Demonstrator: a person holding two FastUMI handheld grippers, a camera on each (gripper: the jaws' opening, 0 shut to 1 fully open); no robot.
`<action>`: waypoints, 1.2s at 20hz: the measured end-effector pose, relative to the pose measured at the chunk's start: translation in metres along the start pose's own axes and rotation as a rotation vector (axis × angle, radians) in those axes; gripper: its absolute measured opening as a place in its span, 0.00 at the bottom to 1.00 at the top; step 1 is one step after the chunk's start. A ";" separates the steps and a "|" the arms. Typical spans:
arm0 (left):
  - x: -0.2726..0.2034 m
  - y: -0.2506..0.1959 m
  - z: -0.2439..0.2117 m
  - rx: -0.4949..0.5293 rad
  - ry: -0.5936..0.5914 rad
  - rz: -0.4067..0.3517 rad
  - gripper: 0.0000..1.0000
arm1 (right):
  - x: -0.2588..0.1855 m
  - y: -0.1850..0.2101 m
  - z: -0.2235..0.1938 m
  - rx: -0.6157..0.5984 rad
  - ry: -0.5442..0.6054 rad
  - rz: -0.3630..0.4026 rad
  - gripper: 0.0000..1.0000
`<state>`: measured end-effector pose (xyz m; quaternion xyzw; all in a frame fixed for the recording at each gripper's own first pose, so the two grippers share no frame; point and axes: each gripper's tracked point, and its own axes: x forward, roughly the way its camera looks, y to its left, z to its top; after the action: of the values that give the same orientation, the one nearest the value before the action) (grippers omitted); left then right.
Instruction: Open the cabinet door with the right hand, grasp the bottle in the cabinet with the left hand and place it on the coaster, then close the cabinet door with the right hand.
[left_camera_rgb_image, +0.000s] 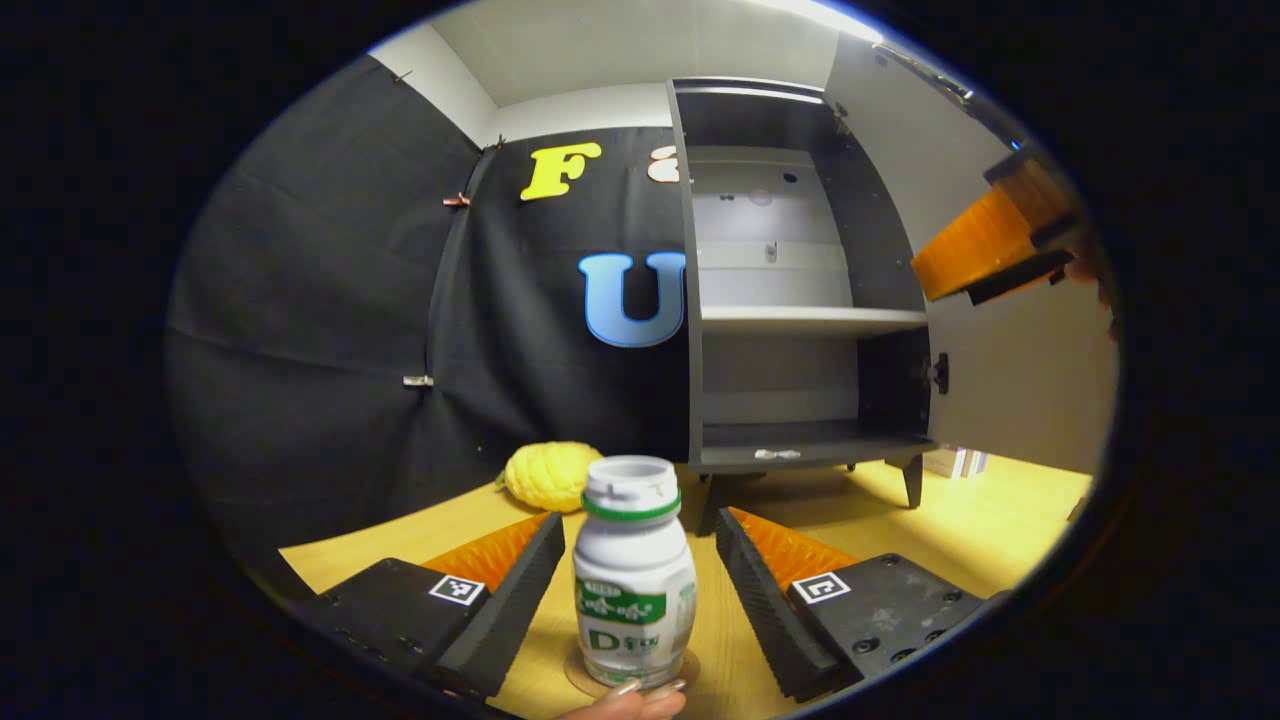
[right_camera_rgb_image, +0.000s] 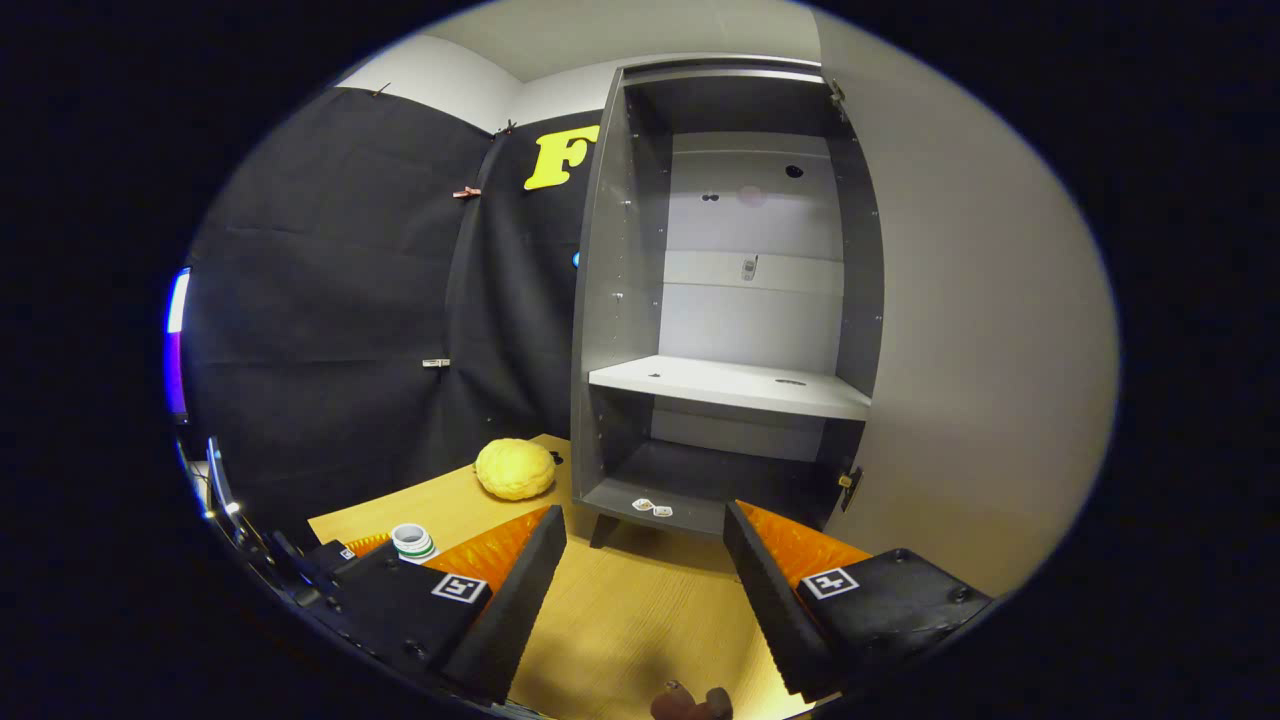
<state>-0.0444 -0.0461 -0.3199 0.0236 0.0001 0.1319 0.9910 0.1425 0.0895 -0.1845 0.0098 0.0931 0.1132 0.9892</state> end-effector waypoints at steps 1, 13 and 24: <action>-0.001 0.002 0.018 0.001 -0.012 -0.005 0.96 | -0.004 -0.003 0.007 -0.003 -0.009 -0.010 0.98; -0.039 -0.027 0.255 -0.021 -0.139 -0.317 0.95 | -0.124 0.024 0.127 0.105 -0.042 -0.018 0.98; -0.077 -0.092 0.319 -0.072 -0.070 -0.750 0.94 | -0.267 -0.087 0.167 0.173 -0.128 -0.450 0.94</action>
<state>-0.0927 -0.1700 -0.0065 -0.0086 -0.0300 -0.2413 0.9699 -0.0625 -0.0557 0.0245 0.0807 0.0394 -0.1189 0.9888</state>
